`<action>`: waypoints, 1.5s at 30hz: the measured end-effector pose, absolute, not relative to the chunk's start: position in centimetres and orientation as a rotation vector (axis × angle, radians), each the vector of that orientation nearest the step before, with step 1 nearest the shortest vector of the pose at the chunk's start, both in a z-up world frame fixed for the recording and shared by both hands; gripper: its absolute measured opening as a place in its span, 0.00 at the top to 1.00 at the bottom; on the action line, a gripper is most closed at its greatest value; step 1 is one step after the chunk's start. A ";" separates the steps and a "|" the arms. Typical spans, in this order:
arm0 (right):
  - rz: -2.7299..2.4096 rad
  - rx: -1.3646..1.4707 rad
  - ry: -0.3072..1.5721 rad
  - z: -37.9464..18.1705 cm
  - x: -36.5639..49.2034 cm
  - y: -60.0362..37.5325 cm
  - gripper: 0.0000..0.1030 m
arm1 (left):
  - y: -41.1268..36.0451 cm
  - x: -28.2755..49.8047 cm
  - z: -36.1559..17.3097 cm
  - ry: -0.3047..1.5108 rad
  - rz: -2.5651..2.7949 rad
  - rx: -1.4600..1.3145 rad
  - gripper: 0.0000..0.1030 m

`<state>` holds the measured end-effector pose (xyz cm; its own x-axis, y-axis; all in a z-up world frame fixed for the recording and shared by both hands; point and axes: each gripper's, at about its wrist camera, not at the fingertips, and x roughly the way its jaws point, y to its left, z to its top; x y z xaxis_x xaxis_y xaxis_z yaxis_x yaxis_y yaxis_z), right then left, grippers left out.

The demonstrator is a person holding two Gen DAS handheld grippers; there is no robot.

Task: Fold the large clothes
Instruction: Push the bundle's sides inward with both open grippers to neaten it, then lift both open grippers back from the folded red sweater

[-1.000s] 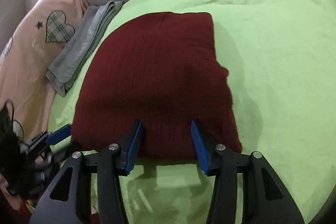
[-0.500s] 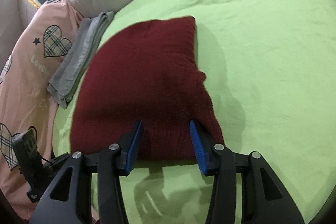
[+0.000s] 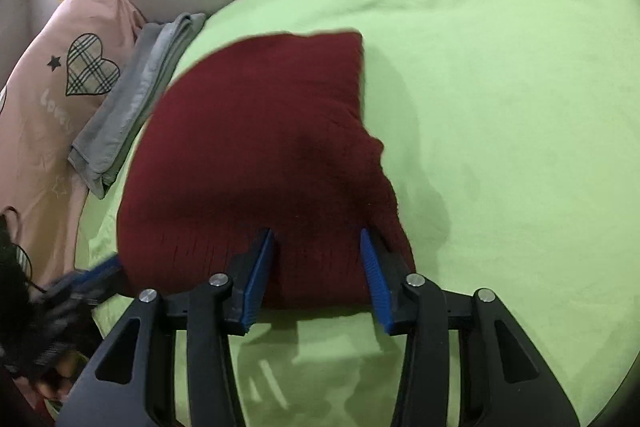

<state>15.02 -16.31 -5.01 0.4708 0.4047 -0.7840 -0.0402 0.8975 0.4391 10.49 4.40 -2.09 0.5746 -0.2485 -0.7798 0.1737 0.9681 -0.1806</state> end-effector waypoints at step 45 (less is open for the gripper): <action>0.329 0.158 0.960 1.3 2.9 -14.7 0.21 | 7.6 2.2 0.5 0.910 0.090 0.132 0.23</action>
